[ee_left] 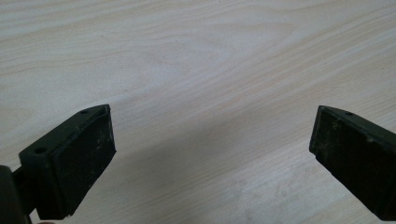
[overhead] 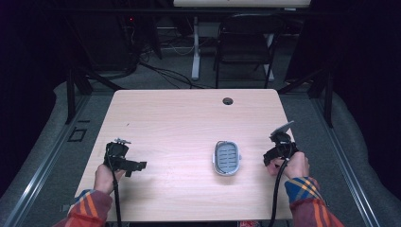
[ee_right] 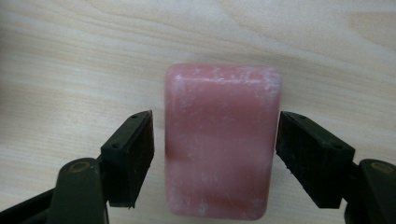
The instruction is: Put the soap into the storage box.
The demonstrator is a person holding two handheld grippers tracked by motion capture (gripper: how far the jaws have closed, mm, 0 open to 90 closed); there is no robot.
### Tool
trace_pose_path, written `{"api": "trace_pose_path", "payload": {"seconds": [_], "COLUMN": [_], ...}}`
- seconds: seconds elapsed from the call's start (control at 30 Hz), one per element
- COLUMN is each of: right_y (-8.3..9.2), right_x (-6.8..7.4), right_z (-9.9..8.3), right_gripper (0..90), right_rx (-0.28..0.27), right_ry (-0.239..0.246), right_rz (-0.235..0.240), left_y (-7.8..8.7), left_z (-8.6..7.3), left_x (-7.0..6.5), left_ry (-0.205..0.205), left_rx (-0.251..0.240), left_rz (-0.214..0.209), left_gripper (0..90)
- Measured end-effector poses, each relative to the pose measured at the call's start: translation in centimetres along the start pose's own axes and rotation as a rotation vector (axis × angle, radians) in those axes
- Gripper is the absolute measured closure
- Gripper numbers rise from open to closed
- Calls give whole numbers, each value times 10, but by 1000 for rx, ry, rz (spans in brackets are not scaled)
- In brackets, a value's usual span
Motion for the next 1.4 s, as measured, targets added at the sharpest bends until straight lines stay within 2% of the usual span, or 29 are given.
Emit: {"api": "trace_pose_path", "payload": {"seconds": [0.03,0.07,0.17,0.2,0.27,0.33,0.47,0.57,0.67,0.73,0.8,0.87,1.13,1.4], "right_y": [0,-2,-3,-5,-3,-6,-6,-8,-8,-8,-6,-7,-7,-7], "right_x": [-2,-2,-3,-3,-3,-2,-1,-1,-1,-1,-2,-2,-2,-3], "right_z": [0,-1,-1,-1,-1,-1,-1,-1,-1,-1,-1,-1,-1,-1], "right_gripper": [300,305,307,311,319,324,356,364,367,367,367,367,370,370], "right_rx": [22,7,28,7,51,35,47,40,41,42,74,53,64,65], "right_ry": [9,-4,5,-1,28,25,40,42,51,56,77,71,79,90], "right_rz": [-2,2,5,8,-9,-7,-7,-10,-5,-6,-17,4,-12,-4], "left_y": [0,0,0,0,-1,-1,-2,0,1,0,0,1,1,1], "left_z": [0,0,0,0,0,-1,0,0,0,0,0,0,0,0], "left_x": [-1,-1,-1,0,0,1,1,0,-3,-3,-3,-3,-4,-5], "left_ry": [0,0,1,1,4,5,4,-21,-37,-34,-34,-33,-41,-39], "left_rx": [-3,-3,-3,-1,-2,3,4,-6,-2,-1,-1,-2,-2,-1], "left_rz": [2,2,1,0,2,1,5,23,21,20,22,24,20,17], "left_gripper": [3,2,2,2,2,2,3,3,3,3,3,3,3,3]}}
Point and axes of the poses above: each handheld gripper's, and its own axes: y roughly backward along the jaws, z roughly out of its top, x roughly to its left, the point moved 4 cm from there along -y, roughly forward along the jaws, and after that the axes turned 13 degrees about z, right-handed, at the moved point
